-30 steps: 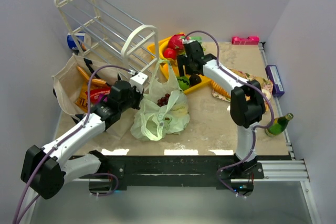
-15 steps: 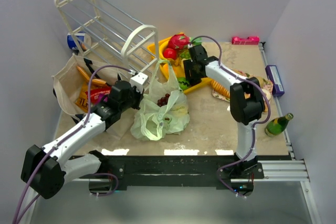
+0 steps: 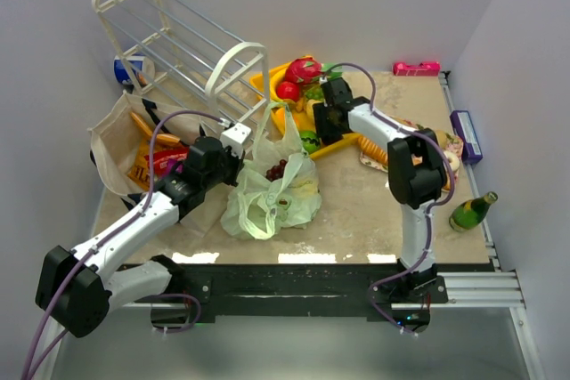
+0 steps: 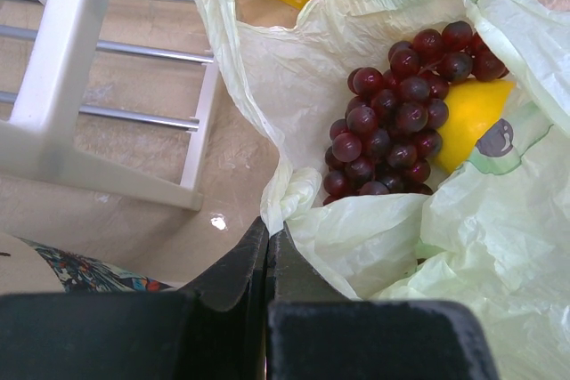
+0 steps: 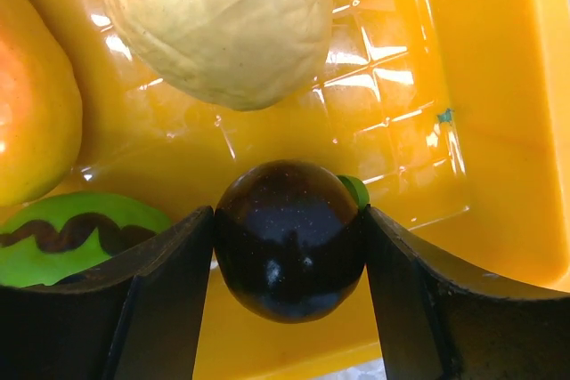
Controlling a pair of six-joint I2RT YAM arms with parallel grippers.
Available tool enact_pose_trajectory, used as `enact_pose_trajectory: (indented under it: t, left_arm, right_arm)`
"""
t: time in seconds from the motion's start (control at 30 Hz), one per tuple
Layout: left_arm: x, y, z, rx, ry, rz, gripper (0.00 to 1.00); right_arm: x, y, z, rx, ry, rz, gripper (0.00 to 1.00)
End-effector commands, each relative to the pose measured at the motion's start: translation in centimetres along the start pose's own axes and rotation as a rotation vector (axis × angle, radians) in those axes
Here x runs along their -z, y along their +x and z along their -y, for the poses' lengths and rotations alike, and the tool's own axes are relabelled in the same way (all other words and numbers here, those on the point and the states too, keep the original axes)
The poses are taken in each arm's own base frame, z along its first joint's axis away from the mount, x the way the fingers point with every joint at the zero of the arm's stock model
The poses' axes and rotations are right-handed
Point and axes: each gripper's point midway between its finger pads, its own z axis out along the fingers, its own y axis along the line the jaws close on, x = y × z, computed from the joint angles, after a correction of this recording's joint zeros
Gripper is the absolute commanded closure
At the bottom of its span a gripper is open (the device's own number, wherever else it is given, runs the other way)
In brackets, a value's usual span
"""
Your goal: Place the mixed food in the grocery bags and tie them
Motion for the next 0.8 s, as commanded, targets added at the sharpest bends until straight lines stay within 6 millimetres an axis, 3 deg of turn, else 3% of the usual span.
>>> enact_pose_trajectory:
  t: [0.0,0.03,0.1,0.13,0.27,0.33,0.4,0.47,0.6,0.77]
  left_arm:
    - [0.2,-2.0,0.2,-0.014,0.013,0.067,1.00]
    - [0.2,-2.1,0.2,-0.012,0.011,0.068,1.00]
    - [0.3,-2.2,0.2,-0.013,0.011,0.074,1.00]
    - [0.3,-2.3,0.2,-0.012,0.012,0.077,1.00]
    - [0.5,-2.5,0.3,-0.007,0.020,0.090,1.00]
    - [0.4,-2.6,0.3,-0.007,0.020,0.091,1.00]
    - [0.5,-2.7,0.8,-0.009,0.047,0.096,1.00]
    - [0.6,-2.7,0.8,-0.008,0.049,0.101,1.00]
    - [0.7,-2.8,1.0,-0.008,0.057,0.109,1.00]
    - [0.8,-2.9,1.0,-0.009,0.060,0.117,1.00]
  right_arm:
    - [6.1,-3.3,-0.8,-0.012,-0.075,0.113,0.66]
    - [9.6,-5.2,-0.9,-0.027,-0.109,0.196,0.68]
    - [12.5,-5.9,-1.9,-0.037,-0.184,0.266,0.71]
    - [16.5,-7.1,-2.9,-0.031,-0.237,0.355,0.72]
    - [22.3,-6.5,-7.7,0.011,-0.422,0.440,0.72]
    - [23.8,-5.0,-11.2,0.055,-0.535,0.412,0.72]
    - [24.4,-3.3,-14.5,0.089,-0.650,0.364,0.73]
    - [24.2,-2.0,-16.5,0.116,-0.706,0.330,0.73]
    - [22.5,2.2,-21.1,0.199,-0.806,0.206,0.74]
    - [21.6,6.2,-24.0,0.257,-0.892,0.100,0.74]
